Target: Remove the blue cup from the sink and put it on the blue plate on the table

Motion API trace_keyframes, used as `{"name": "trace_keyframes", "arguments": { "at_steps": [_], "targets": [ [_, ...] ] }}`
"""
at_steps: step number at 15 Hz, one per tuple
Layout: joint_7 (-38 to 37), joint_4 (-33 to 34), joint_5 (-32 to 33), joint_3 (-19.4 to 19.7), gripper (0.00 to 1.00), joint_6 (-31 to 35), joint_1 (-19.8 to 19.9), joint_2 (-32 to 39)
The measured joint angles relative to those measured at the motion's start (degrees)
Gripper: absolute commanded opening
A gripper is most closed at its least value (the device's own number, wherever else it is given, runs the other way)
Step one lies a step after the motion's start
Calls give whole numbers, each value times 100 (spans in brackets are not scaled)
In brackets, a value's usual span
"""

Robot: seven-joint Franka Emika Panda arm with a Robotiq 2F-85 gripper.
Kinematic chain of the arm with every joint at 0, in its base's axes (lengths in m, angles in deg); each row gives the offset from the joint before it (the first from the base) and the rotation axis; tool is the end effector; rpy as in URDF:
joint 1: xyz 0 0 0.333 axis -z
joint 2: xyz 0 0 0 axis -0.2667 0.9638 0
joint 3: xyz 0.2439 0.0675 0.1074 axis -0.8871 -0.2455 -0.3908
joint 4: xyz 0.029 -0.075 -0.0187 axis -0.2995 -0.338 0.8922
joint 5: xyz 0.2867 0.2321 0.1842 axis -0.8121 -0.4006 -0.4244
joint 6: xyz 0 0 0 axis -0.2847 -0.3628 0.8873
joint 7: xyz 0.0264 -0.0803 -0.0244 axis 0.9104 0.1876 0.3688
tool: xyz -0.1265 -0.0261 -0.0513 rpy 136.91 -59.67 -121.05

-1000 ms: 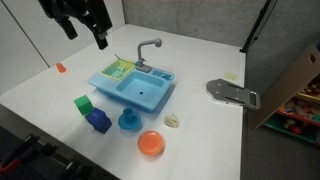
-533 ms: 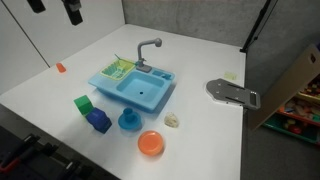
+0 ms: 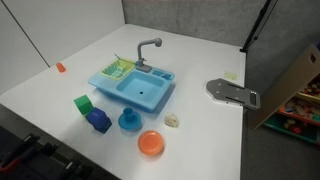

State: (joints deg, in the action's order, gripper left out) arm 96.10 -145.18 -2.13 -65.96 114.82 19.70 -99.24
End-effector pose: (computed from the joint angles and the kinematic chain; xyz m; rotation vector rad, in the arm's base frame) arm 0.4088 -0.0942 0.4560 -2.9799 0.0700 0.0122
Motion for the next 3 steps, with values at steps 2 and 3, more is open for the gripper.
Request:
{"name": "trace_keyframes", "arguments": {
  "at_steps": [2, 3],
  "targets": [
    [-99, 55, -2, -1, 100, -32, 21, -1],
    [-99, 43, -2, -3, 100, -32, 20, 4]
  ]
}}
